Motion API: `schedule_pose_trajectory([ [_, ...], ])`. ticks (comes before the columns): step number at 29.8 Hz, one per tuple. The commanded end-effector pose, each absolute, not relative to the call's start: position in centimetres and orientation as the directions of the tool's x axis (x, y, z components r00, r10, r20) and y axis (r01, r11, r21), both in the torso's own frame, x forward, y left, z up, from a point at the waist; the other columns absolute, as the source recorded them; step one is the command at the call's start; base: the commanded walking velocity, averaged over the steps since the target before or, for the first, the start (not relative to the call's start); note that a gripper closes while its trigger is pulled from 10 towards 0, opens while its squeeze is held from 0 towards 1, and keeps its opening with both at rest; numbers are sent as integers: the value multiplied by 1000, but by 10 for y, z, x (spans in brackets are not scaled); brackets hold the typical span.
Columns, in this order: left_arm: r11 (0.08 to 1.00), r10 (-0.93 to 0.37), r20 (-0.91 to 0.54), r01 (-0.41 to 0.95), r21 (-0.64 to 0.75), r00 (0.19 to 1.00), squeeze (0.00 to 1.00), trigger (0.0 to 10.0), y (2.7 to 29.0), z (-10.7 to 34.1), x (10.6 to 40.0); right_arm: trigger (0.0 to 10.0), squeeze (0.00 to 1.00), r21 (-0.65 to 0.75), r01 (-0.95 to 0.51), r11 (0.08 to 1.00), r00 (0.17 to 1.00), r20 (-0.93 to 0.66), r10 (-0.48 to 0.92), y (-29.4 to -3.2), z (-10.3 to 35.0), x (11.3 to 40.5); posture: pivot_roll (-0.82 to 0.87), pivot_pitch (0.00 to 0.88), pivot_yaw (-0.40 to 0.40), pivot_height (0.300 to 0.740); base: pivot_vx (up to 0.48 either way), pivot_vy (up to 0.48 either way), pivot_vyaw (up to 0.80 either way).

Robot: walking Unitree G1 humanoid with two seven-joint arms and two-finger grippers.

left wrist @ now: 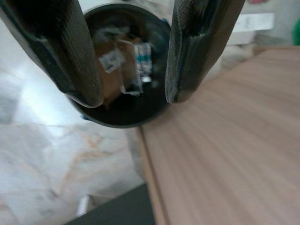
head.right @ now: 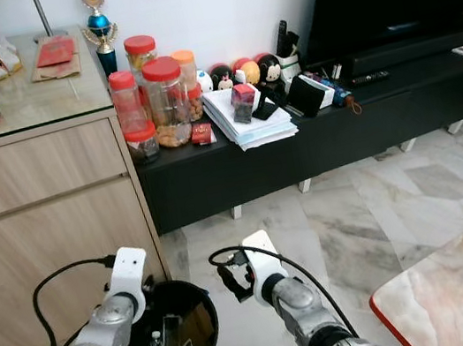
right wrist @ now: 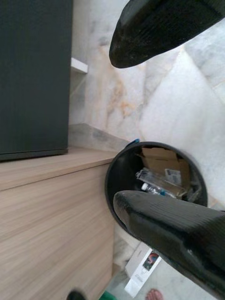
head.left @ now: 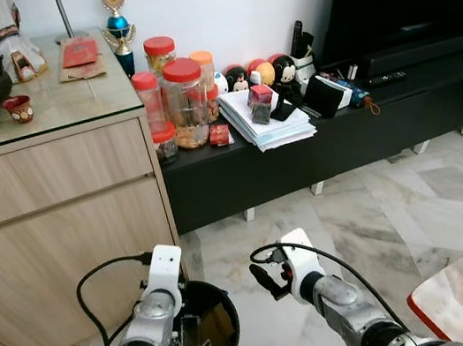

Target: Picking trash to rubbish bin

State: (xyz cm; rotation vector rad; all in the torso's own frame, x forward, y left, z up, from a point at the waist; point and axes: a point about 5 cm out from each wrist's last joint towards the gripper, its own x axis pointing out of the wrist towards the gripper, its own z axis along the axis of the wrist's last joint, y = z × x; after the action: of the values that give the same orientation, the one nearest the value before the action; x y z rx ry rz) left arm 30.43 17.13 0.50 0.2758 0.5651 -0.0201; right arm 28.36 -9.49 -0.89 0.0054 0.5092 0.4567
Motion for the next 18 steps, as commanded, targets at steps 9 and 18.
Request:
schedule_pose_trajectory([
  [9, 954, 268, -345, -198, 225, 899, 0, 10000, 241, -1, 234, 10000, 0, 101, -365, 926, 753, -552, 357, -122, -29, 264, 121, 2, -139, 740, 0, 0, 0],
  [18, 927, 371, -637, -302, 220, 676, 0, 10000, 247, -71, 140, 10000, 0, 68, -290, 955, 666, -702, 252, -149, -61, 224, 122, 0, -138, 740, 0, 0, 0],
])
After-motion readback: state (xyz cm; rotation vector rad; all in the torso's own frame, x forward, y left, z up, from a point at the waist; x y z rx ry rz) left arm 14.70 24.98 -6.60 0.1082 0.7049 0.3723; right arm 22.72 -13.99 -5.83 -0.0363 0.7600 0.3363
